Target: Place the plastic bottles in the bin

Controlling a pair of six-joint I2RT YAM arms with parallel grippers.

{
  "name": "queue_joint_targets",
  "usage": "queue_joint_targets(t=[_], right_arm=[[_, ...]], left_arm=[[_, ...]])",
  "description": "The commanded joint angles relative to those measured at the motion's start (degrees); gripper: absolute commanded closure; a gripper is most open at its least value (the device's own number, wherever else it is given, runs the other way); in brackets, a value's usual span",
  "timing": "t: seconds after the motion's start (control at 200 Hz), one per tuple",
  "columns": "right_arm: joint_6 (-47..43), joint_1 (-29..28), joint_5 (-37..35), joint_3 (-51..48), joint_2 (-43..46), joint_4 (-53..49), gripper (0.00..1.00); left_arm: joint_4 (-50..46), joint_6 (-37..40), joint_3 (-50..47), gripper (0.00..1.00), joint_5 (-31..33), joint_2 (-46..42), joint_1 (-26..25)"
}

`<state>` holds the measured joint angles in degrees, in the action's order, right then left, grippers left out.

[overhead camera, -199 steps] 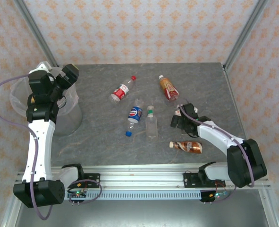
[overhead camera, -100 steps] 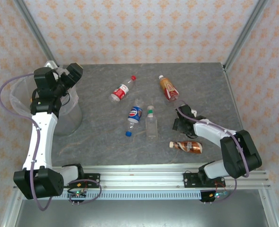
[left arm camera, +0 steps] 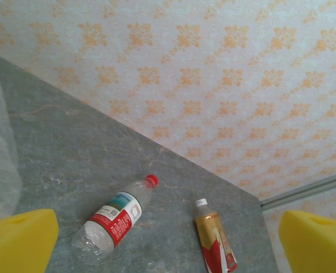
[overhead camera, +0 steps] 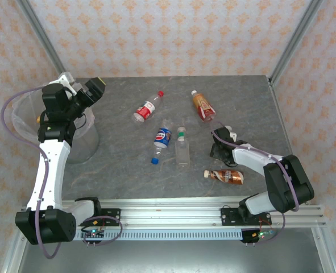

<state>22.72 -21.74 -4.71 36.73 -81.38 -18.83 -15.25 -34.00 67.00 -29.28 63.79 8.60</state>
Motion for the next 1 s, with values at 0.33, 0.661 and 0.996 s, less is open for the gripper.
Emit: queue_joint_targets(t=[0.33,0.661,0.996], right_arm=[[-0.81,-0.65,-3.26,-0.44,9.47,2.07,0.45],[-5.17,-2.56,8.94,-4.95,21.9,17.76,0.47],[-11.16,-10.77,16.27,-2.44,19.12,28.2,0.48]], left_arm=[[0.67,5.14,0.75,0.0,0.01,-1.24,-4.56],[-3.55,8.26,4.95,0.0,0.87,2.72,-11.15],[-7.45,11.55,9.84,0.0,-2.56,8.67,-17.74]])
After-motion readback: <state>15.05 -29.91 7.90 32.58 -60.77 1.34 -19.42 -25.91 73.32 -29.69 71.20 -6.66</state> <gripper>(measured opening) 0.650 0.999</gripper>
